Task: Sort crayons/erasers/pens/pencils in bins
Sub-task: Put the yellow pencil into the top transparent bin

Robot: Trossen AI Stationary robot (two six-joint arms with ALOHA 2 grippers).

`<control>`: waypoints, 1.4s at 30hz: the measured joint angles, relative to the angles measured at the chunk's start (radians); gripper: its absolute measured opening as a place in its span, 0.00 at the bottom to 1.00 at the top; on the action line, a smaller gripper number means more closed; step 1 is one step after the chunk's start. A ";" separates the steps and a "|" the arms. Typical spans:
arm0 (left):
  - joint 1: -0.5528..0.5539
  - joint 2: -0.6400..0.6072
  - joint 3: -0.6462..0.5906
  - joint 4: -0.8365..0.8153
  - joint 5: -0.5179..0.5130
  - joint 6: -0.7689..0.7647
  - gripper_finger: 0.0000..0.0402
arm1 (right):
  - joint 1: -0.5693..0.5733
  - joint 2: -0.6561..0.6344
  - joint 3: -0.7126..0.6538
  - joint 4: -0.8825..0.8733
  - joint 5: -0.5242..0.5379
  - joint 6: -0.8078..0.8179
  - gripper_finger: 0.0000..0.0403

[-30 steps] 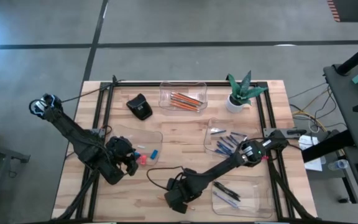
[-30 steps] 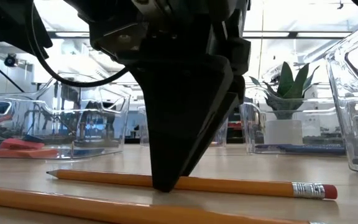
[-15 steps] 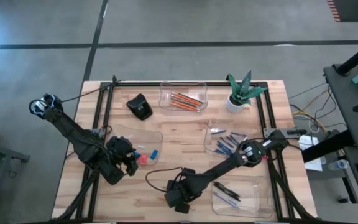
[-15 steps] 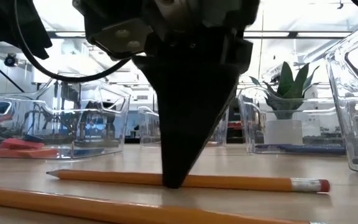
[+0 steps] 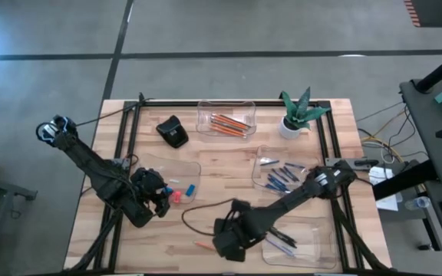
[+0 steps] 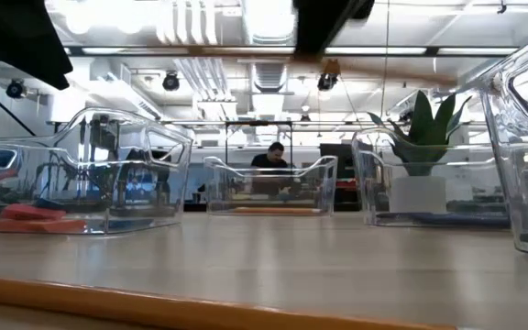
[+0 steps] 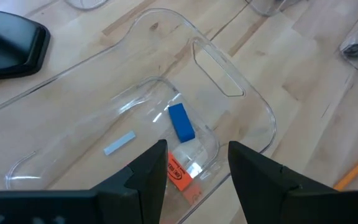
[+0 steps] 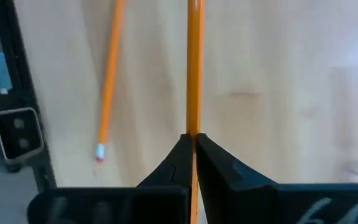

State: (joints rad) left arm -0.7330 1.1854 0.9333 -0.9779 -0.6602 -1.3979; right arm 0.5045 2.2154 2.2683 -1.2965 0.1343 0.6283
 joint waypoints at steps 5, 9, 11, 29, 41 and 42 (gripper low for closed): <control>0.000 0.000 0.000 0.000 0.000 0.001 0.38 | -0.018 -0.092 0.002 -0.123 0.151 0.011 0.02; 0.000 0.000 0.000 0.001 -0.001 0.001 0.38 | -0.067 -0.172 0.001 -0.169 0.284 -0.008 0.02; 0.000 0.000 0.000 0.002 0.000 0.001 0.38 | -0.114 -0.207 0.001 -0.176 0.331 -0.048 0.02; -0.001 0.008 -0.003 0.015 -0.114 0.001 0.38 | -0.726 -0.137 -0.016 0.042 0.340 -0.500 0.02; 0.000 0.056 -0.006 0.025 -0.161 0.026 0.38 | -0.849 0.064 -0.018 0.097 0.258 -0.613 0.02; 0.000 0.060 -0.006 0.026 -0.160 0.026 0.38 | -0.850 0.072 -0.018 0.098 0.253 -0.621 0.02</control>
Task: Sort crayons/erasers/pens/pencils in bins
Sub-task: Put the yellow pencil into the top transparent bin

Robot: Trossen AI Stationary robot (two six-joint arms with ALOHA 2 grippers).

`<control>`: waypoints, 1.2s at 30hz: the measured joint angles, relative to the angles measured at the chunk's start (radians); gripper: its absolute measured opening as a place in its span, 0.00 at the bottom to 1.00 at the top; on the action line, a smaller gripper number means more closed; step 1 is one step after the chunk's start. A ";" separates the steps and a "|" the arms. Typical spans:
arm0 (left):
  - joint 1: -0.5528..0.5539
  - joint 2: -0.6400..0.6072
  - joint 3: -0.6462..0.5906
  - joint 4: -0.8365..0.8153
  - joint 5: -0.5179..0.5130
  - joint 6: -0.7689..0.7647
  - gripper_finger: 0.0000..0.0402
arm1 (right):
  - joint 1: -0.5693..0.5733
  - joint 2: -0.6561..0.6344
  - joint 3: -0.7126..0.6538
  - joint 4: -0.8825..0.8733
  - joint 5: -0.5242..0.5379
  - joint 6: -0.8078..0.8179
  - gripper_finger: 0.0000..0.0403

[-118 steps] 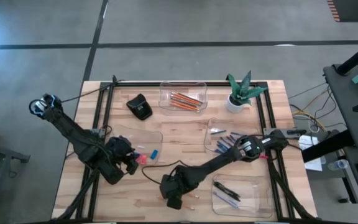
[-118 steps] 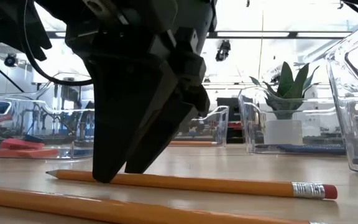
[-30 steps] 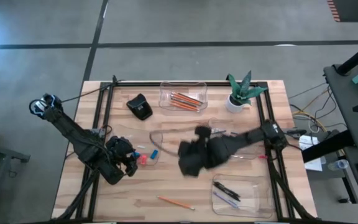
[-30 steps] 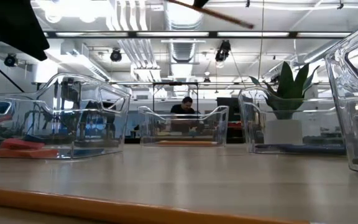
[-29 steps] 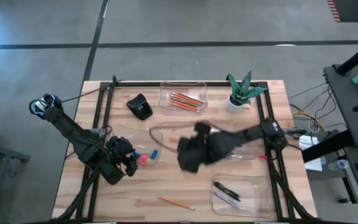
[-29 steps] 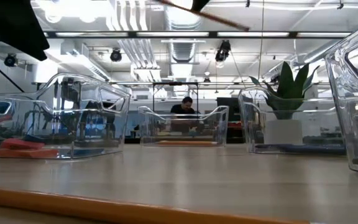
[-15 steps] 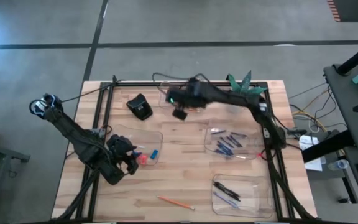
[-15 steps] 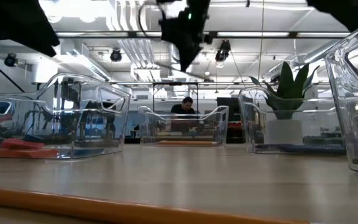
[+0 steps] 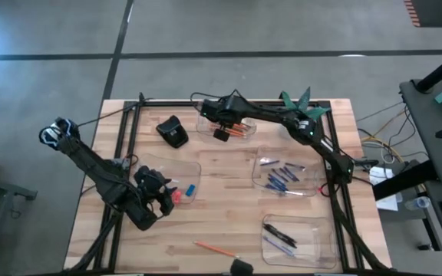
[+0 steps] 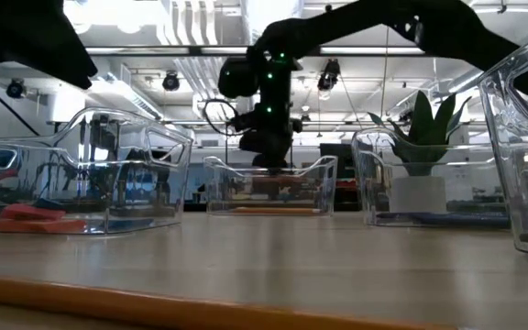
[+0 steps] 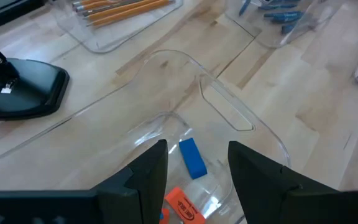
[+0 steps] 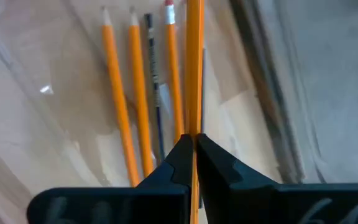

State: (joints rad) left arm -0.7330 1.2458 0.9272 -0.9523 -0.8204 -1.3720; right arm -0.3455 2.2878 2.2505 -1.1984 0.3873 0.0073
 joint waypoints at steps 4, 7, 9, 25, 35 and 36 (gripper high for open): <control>0.000 0.015 0.001 0.002 0.000 0.000 0.38 | -0.006 0.019 0.000 0.001 -0.038 -0.009 0.02; 0.000 0.017 0.001 0.003 -0.005 -0.004 0.38 | -0.011 0.026 0.000 0.001 -0.056 -0.011 0.02; 0.000 0.018 0.002 0.012 -0.013 -0.006 0.38 | -0.013 0.026 0.000 0.002 -0.056 -0.012 0.02; 0.000 0.018 0.006 0.058 -0.039 0.000 0.38 | -0.056 0.026 -0.010 0.008 -0.182 0.082 0.02; 0.000 0.055 0.005 0.073 -0.052 0.000 0.38 | -0.061 0.026 -0.058 0.042 -0.208 0.109 0.02; 0.000 0.059 0.005 0.075 -0.052 0.000 0.38 | -0.061 0.026 -0.059 0.045 -0.208 0.110 0.02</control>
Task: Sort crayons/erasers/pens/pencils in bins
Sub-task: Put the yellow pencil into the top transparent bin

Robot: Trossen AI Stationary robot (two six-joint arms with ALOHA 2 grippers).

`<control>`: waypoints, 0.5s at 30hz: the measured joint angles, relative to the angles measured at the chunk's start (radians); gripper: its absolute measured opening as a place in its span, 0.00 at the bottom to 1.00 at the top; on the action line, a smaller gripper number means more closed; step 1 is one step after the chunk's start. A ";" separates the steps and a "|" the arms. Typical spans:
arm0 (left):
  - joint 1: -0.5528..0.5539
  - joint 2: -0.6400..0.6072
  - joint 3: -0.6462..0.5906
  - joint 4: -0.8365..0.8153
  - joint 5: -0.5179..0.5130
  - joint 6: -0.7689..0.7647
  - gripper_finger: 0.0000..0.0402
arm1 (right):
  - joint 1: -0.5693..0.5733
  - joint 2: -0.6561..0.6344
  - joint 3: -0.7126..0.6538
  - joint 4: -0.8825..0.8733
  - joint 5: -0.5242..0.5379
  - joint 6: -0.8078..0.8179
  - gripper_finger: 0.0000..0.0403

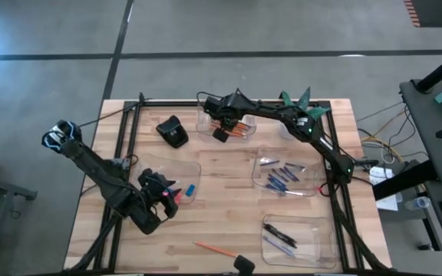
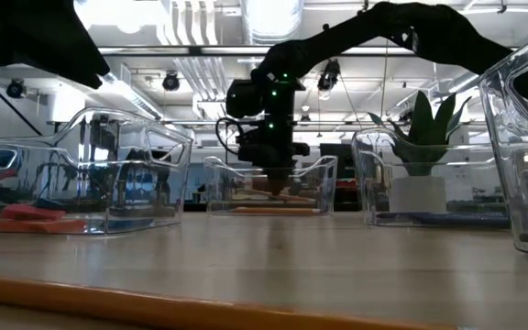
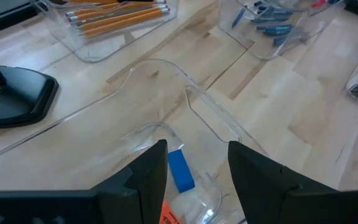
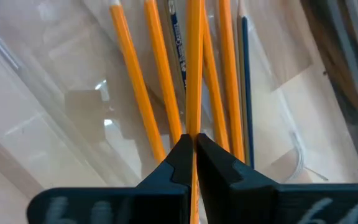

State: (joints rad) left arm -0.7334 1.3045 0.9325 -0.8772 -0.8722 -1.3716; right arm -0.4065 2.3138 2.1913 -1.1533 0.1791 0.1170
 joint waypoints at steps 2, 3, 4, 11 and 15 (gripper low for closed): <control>0.000 0.006 0.000 0.002 0.000 0.000 0.38 | 0.000 0.000 0.000 0.020 0.000 0.001 0.02; 0.000 0.009 0.000 0.005 0.000 0.000 0.38 | 0.000 0.000 0.000 0.026 0.000 0.001 0.02; 0.000 0.011 0.000 0.005 0.000 0.000 0.38 | 0.000 0.000 0.000 0.026 0.000 0.003 0.02; 0.000 0.009 0.000 0.005 -0.002 0.000 0.38 | 0.000 0.000 -0.014 0.038 -0.007 0.056 0.02; 0.000 0.009 0.000 0.005 -0.002 0.000 0.38 | 0.000 0.000 -0.037 0.042 -0.007 0.079 0.02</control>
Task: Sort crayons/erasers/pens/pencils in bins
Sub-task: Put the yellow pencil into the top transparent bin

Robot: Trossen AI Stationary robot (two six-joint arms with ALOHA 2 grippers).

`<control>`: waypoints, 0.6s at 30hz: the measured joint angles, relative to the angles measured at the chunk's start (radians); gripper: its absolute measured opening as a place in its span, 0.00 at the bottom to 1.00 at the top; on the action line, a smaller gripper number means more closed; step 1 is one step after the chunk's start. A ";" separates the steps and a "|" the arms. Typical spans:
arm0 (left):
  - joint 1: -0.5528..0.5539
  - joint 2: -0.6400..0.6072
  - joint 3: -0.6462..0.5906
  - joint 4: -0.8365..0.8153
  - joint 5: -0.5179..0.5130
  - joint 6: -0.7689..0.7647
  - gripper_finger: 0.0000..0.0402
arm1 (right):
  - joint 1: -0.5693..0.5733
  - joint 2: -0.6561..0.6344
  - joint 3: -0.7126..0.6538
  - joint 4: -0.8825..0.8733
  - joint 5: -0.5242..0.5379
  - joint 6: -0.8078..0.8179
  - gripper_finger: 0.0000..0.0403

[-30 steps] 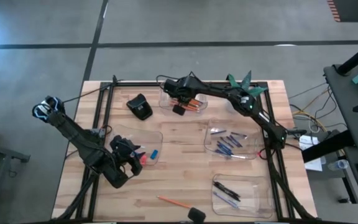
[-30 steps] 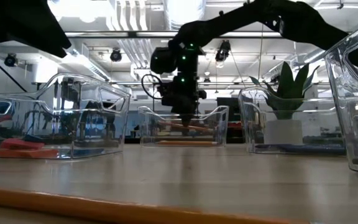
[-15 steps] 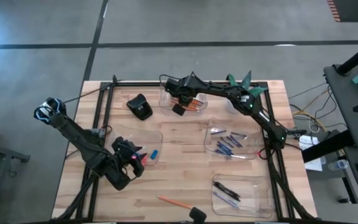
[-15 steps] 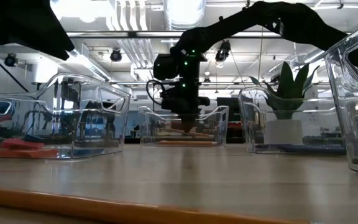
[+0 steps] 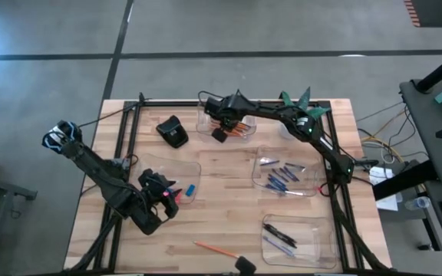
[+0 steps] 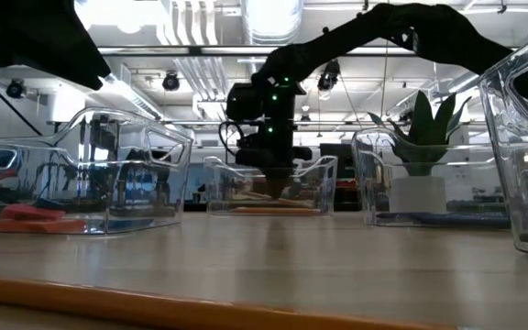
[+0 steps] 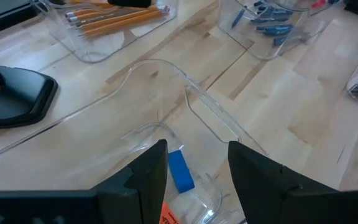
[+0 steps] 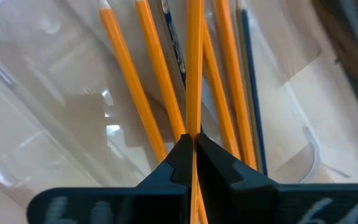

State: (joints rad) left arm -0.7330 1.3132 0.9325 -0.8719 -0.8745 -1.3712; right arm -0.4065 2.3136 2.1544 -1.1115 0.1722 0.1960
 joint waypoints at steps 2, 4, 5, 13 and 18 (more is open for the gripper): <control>0.000 0.000 0.000 0.000 0.000 0.000 0.38 | 0.000 0.000 -0.015 -0.001 0.000 0.004 0.02; 0.000 0.000 0.000 0.000 0.000 0.000 0.38 | 0.000 0.000 -0.027 0.006 -0.002 0.004 0.02; 0.000 0.000 0.000 0.000 -0.001 0.000 0.38 | 0.000 -0.001 -0.030 0.007 0.001 0.005 0.02; 0.000 0.000 -0.001 0.000 -0.002 0.000 0.38 | 0.000 -0.001 -0.033 0.086 0.004 0.006 0.03; 0.000 0.000 -0.001 0.000 -0.001 0.000 0.38 | 0.000 -0.001 -0.033 0.089 0.004 0.018 0.14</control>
State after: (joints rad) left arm -0.7330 1.3132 0.9318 -0.8722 -0.8760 -1.3708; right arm -0.4065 2.3127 2.1216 -1.0229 0.1764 0.2139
